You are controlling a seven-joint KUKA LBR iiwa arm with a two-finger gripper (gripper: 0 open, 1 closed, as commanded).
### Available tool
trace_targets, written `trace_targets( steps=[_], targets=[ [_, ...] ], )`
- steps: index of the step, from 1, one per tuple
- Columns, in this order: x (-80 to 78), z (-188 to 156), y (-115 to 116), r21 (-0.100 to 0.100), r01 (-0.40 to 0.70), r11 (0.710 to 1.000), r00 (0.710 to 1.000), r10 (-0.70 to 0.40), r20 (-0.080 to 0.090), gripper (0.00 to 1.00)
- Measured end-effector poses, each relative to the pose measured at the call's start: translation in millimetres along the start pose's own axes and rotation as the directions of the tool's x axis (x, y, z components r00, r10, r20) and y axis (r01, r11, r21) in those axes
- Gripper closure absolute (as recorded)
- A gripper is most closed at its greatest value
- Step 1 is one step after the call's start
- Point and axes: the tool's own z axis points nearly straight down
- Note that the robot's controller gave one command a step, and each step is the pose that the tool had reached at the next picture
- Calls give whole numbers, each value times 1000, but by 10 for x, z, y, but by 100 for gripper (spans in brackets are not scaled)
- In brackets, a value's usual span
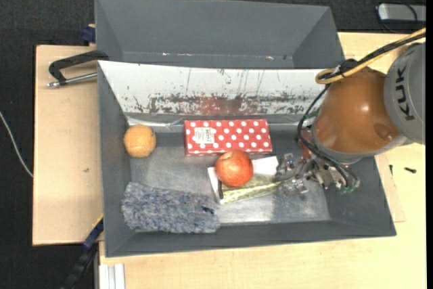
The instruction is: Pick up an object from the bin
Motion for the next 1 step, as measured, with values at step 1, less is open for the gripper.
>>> trace_targets(
  steps=[1],
  targets=[
    [-5,-19,-1,0,0,1000,1000,0,0,100]
  ],
)
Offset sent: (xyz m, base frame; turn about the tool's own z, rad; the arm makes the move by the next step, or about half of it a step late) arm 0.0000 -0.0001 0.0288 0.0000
